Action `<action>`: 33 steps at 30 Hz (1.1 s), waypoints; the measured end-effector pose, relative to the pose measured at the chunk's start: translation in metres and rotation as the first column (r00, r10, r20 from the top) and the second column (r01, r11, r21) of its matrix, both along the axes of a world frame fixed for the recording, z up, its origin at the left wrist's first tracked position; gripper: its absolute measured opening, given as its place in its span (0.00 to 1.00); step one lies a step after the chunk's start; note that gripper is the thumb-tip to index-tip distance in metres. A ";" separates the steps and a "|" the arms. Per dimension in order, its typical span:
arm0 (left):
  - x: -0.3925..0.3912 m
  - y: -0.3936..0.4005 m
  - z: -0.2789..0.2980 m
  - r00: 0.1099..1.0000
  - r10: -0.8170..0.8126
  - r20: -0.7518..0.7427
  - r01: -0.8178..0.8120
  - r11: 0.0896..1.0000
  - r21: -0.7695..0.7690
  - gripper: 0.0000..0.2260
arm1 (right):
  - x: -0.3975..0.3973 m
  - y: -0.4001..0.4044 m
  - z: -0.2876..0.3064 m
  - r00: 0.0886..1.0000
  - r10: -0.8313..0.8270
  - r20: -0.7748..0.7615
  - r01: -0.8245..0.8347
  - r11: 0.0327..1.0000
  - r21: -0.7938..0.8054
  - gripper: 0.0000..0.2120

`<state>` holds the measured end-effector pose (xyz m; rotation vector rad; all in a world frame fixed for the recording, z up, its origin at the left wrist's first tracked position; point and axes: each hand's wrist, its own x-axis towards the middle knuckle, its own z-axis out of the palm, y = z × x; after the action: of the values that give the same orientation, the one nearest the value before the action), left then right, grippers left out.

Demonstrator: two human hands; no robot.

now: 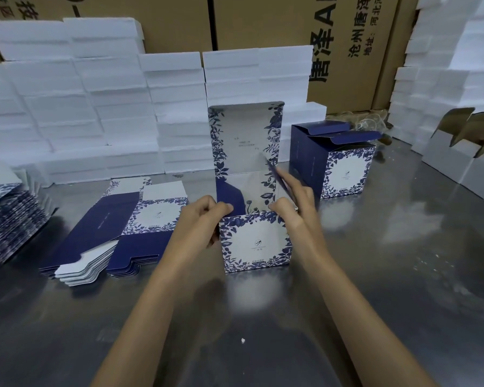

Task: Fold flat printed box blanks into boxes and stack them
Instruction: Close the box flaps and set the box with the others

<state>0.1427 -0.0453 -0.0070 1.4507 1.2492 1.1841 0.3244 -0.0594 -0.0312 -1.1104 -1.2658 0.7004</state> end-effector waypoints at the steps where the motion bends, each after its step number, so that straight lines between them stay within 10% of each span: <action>1: -0.001 0.001 0.002 1.000 -0.004 -0.026 0.004 1.000 0.007 0.21 | 0.000 0.000 0.000 1.000 0.000 -0.015 0.000 1.000 0.002 0.27; 12: -0.006 0.022 0.057 0.812 -0.260 -0.522 0.124 0.952 -0.281 0.19 | 0.004 0.001 -0.002 0.984 0.100 -0.145 -0.105 0.994 -0.023 0.22; 19: 0.005 0.036 0.062 0.634 -0.161 -0.756 0.052 0.985 -0.166 0.15 | 0.001 -0.001 0.000 0.972 0.144 -0.187 -0.150 0.989 -0.016 0.25; 33: 0.002 0.041 0.050 0.857 0.058 -0.512 -0.068 0.998 -0.001 0.14 | 0.011 0.000 0.002 0.979 0.161 -0.124 -0.163 0.987 -0.009 0.20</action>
<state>0.1450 -0.0040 0.0425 1.7927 1.6705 0.8403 0.3349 -0.0596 -0.0293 -0.9711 -1.2553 0.8915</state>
